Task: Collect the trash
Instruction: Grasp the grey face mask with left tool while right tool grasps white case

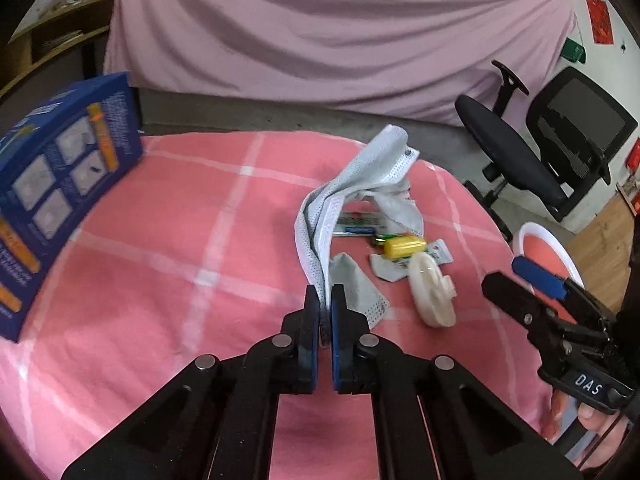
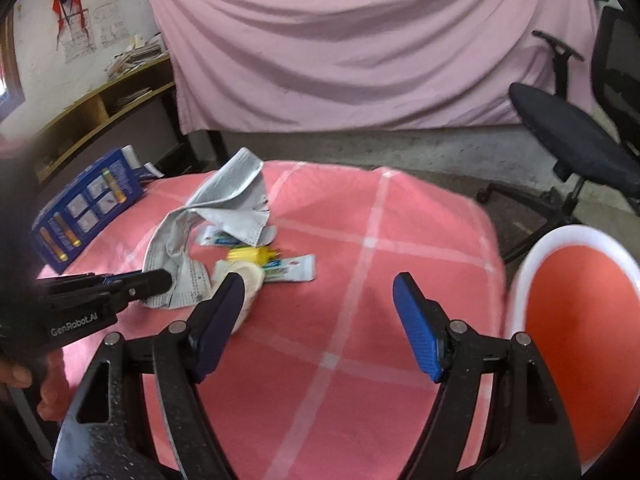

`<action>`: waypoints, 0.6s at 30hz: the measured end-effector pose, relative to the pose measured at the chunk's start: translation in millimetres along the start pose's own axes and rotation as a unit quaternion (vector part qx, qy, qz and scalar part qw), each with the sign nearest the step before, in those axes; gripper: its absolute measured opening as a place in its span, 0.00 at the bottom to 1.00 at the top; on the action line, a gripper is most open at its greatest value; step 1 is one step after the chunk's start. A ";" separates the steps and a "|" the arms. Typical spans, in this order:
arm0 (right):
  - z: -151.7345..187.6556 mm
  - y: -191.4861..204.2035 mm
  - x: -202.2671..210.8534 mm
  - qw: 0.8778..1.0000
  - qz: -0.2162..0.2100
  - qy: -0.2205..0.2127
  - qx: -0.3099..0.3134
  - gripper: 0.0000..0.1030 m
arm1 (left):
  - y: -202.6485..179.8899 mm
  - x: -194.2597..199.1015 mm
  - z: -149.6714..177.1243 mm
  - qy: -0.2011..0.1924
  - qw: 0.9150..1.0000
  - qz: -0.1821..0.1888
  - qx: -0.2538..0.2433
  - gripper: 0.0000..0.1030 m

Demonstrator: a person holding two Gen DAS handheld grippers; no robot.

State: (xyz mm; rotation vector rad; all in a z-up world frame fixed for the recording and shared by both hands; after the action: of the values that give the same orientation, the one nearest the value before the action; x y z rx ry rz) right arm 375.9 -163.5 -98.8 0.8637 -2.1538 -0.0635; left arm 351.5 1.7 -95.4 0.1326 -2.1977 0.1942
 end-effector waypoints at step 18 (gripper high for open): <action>15.4 29.2 -48.2 0.995 -0.028 0.094 0.030 0.48 | 26.9 25.3 12.5 -0.027 0.999 -0.020 0.016 0.02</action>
State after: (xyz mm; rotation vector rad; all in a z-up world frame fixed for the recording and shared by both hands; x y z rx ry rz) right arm 370.4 -115.8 -131.9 0.9267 -1.9649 0.0518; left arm 322.2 25.1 -84.7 0.2026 -2.2434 0.2062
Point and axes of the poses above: each gripper's, at about its wrist camera, not at the fingertips, and x roughly against the way its jaws point, y to its left, z to its underside, the point moved 8 cm from there along -x, roughly the way its jaws point, and after that the axes turned 12 degrees about -z, right-handed, at the moved point
